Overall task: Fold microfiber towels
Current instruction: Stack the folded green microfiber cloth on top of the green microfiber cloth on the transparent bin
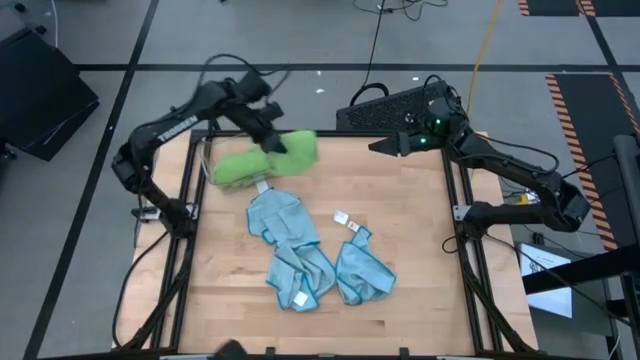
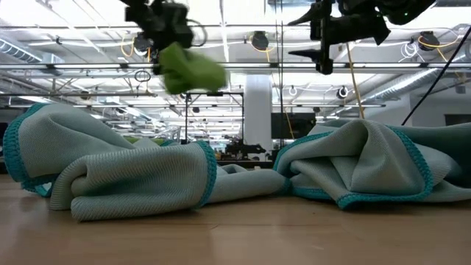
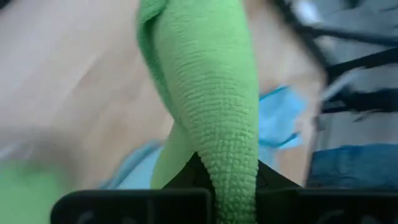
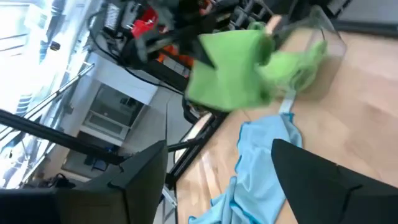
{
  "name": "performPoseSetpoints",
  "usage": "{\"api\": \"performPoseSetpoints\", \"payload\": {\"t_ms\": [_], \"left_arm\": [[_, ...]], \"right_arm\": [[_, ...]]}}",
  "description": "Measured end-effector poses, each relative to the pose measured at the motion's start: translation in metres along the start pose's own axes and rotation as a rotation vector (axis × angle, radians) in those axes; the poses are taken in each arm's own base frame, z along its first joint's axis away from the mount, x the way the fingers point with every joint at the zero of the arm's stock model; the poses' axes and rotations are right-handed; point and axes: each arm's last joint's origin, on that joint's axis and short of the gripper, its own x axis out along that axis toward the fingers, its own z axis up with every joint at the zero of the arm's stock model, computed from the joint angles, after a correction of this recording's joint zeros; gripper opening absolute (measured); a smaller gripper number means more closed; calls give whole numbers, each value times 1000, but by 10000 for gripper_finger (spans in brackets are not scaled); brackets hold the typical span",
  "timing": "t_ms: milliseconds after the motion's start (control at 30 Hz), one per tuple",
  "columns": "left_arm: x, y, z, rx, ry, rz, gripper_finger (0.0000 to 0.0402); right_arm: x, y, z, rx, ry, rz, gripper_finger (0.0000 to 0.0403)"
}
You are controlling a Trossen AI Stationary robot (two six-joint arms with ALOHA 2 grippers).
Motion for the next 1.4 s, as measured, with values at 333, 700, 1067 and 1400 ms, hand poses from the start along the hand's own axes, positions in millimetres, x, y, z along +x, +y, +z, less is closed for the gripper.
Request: {"api": "performPoseSetpoints", "payload": {"t_ms": [333, 700, 1067, 1400], "left_arm": [[-59, 50, -30, -113, 41, 208, 12], [-50, 93, -65, -247, 147, 190, 12], [-34, 106, -78, -213, 184, 183, 12], [-20, 120, -92, -216, 225, 227, 13]], "right_arm": [[-2, 3, -1, -8, 11, 17, 261], [-1, 3, -3, 29, 47, 32, 209], [-1, 2, -4, 36, 52, 25, 181], [-1, 2, -4, 33, 51, 25, 180]]}}
